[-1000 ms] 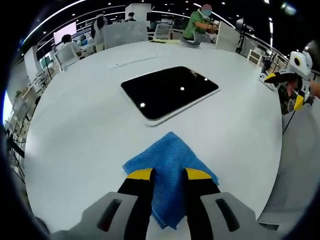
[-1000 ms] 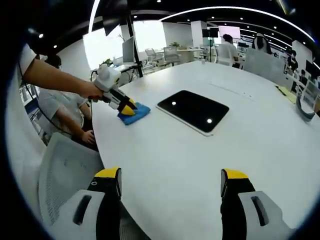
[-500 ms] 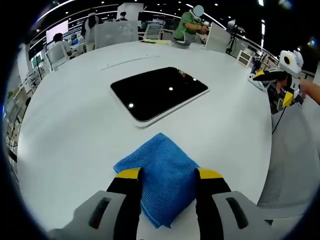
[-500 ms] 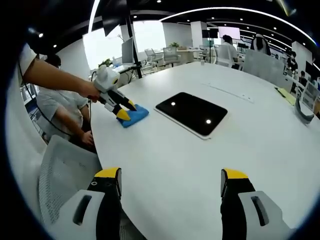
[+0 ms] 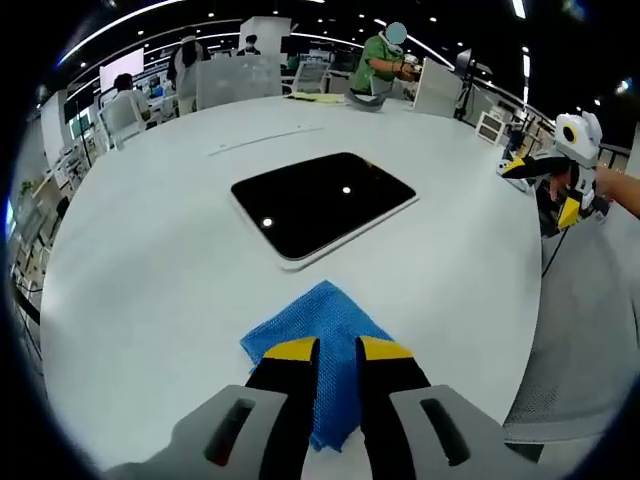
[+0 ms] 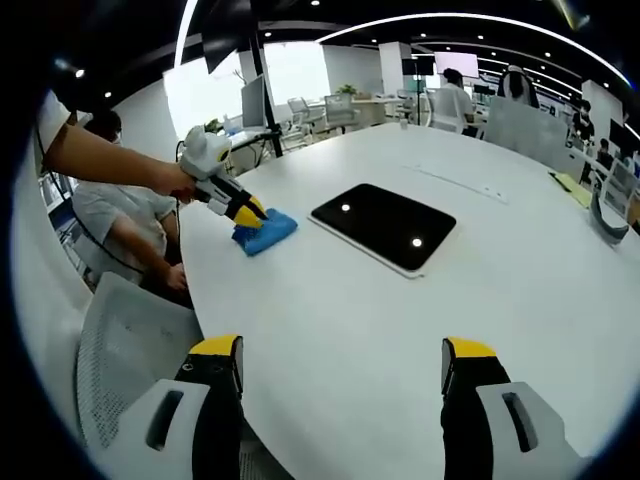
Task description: Wipe the mirror surface with the cleaning cloth until all visible marks leave the cleaned area.
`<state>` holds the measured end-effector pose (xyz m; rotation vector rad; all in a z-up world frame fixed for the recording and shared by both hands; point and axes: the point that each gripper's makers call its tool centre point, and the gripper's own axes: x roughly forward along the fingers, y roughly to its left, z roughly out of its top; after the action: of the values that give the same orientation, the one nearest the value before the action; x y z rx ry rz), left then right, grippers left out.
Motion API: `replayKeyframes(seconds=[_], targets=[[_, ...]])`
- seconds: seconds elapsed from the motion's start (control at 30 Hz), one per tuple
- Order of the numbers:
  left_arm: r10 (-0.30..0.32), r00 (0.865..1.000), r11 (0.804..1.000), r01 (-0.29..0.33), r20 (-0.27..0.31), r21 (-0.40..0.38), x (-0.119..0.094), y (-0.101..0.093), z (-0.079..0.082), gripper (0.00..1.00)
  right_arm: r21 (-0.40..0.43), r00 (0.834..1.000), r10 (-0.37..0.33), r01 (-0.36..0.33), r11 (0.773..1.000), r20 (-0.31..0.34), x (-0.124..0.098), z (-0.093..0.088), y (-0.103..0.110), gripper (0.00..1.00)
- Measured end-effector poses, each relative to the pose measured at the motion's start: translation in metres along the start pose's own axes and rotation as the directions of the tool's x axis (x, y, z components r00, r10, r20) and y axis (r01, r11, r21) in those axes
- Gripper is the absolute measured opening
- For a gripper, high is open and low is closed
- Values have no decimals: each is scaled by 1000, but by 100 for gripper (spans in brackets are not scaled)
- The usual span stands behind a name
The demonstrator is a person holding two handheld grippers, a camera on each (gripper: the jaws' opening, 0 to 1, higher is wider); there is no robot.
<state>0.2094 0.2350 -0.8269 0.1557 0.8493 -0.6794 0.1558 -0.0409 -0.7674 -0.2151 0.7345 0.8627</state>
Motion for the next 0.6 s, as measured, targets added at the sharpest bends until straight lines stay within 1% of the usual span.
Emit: replayKeyframes(seconds=[0.03,0.1,0.17,0.23,0.3,0.4,0.43,0.47,0.5,0.53,0.6], targets=[[6,1000,1000,-6,-6,4,0,2,-1,8,1,1000,1,-1,1000,-1,0,0,0,80],[8,1000,1000,-8,-19,-25,1,3,-4,6,0,1000,1,-1,1000,-1,0,0,0,80],[25,999,999,-25,-21,-25,2,7,-4,3,0,1000,2,-2,1000,-2,0,-1,1,80],[16,999,999,-17,-36,-42,2,4,-8,1,2,1000,1,-1,1000,-1,-1,-1,1,80],[25,999,1000,-26,-42,-14,4,5,-12,2,4,1000,1,-1,1000,-3,-1,-3,0,80],[30,998,999,-31,-57,-26,8,4,-17,6,5,1000,2,-2,1000,-4,-2,-4,1,80],[34,997,999,-35,-68,-9,9,3,-21,9,4,1000,1,-1,1000,-4,-2,-4,0,80],[42,998,999,-40,-56,34,9,4,-19,10,6,1000,2,-2,1000,-6,-2,-4,0,80],[46,998,998,-44,-50,43,9,4,-17,11,5,1000,2,-2,1000,-6,-3,-4,0,80],[64,996,998,-63,-54,21,9,7,-18,14,3,1000,1,-1,1000,-5,-3,-4,0,80],[75,996,997,-75,-54,10,8,10,-16,19,4,1000,1,-1,1000,-5,-3,-3,-1,80]])
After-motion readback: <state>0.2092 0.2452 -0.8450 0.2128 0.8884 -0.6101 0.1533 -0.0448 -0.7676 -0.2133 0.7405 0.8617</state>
